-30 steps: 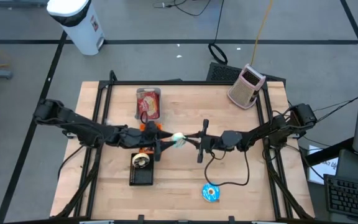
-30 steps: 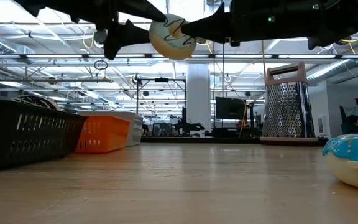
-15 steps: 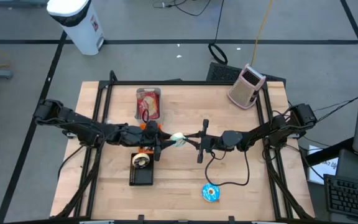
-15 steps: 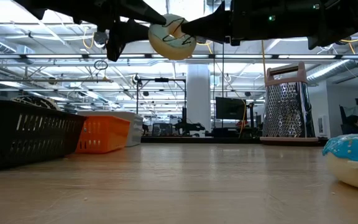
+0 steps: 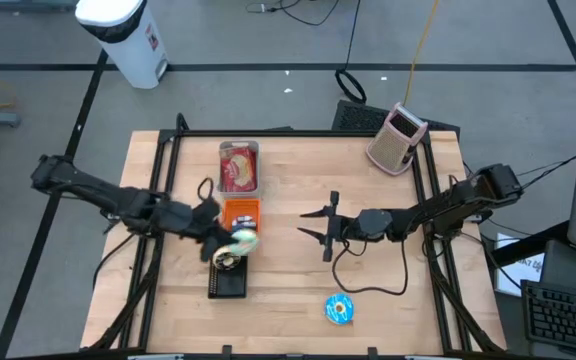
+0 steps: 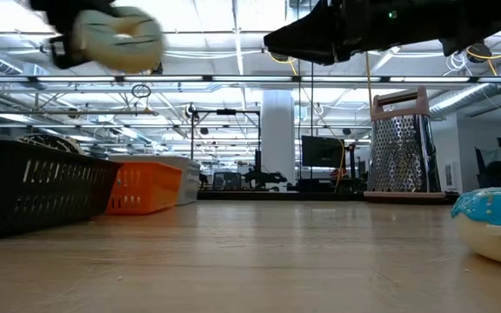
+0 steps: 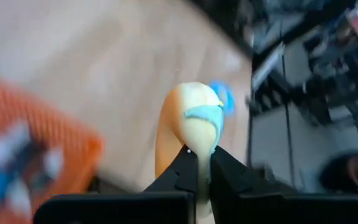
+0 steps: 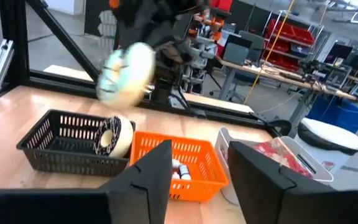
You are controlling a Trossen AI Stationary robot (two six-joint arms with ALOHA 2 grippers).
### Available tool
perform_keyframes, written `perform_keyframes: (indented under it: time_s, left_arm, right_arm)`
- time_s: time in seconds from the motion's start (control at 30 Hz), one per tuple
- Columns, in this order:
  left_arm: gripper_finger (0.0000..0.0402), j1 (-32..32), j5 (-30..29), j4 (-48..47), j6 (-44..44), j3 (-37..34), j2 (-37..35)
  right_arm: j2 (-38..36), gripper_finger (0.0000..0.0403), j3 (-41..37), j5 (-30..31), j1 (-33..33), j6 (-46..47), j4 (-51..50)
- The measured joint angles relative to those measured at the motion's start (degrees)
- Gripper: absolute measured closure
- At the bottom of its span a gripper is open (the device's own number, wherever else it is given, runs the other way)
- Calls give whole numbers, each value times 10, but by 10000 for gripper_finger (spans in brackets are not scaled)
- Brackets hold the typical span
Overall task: Pick & Place Food Item
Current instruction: Put the green donut into the black bin
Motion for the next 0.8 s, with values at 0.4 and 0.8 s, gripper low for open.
perform_keyframes:
  time_s: [0.4, 0.8]
  left_arm:
    - [394, -129, -30, -104, -130, -1, 91]
    - [394, -110, 3, -81, -97, -1, 193]
  right_arm:
    - [-3, 254, 0, -1, 0, 0, -5]
    - [-3, 250, 0, -2, 0, 13, -5]
